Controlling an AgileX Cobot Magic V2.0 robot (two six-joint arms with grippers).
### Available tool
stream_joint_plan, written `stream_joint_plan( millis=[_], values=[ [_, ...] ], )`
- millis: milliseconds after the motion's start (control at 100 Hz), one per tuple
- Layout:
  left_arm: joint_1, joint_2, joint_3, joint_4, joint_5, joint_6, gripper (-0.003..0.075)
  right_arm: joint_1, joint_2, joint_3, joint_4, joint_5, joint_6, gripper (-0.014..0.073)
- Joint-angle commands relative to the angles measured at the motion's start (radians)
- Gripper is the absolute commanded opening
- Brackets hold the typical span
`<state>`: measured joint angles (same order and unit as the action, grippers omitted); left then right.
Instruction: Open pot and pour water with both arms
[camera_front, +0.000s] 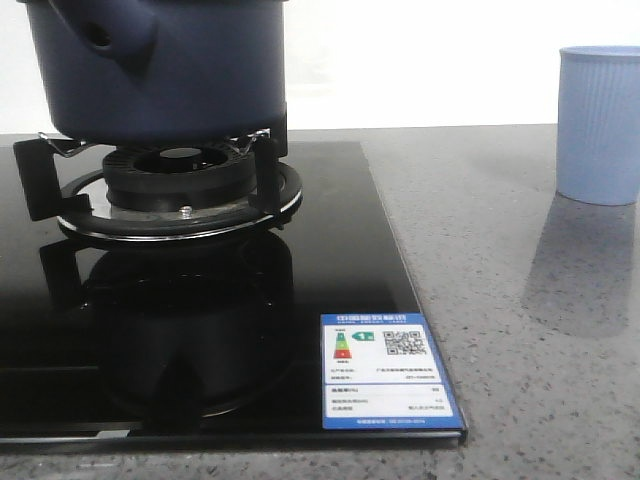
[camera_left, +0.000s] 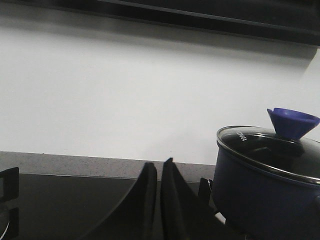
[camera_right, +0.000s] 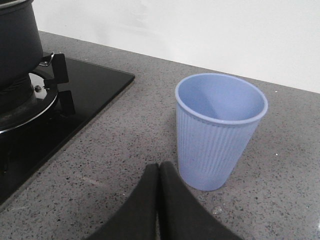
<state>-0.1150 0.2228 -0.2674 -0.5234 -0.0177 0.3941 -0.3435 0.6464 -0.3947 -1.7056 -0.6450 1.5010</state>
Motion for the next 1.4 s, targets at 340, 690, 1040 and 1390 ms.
stream_joint_plan(
  millis=[340,690,1040,1390],
  values=[
    [0.001,0.007,-0.026,-0.007,-0.067,0.003,-0.0016,0.003,-0.003,-0.022,0.046,0.012,-0.012,-0.0061],
    [0.075,-0.075,0.092,0.364,0.047,-0.198,-0.0016,0.003,-0.003,-0.022,0.046,0.012,-0.012,-0.0061],
    [0.106,-0.251,0.283,0.385,-0.006,-0.219,-0.0016,0.003,-0.003,-0.022,0.046,0.012,-0.012,-0.0061],
    [0.116,-0.251,0.281,0.369,0.111,-0.219,-0.0016,0.003,-0.003,-0.022,0.044,0.014,-0.012,-0.0061]
  ],
)
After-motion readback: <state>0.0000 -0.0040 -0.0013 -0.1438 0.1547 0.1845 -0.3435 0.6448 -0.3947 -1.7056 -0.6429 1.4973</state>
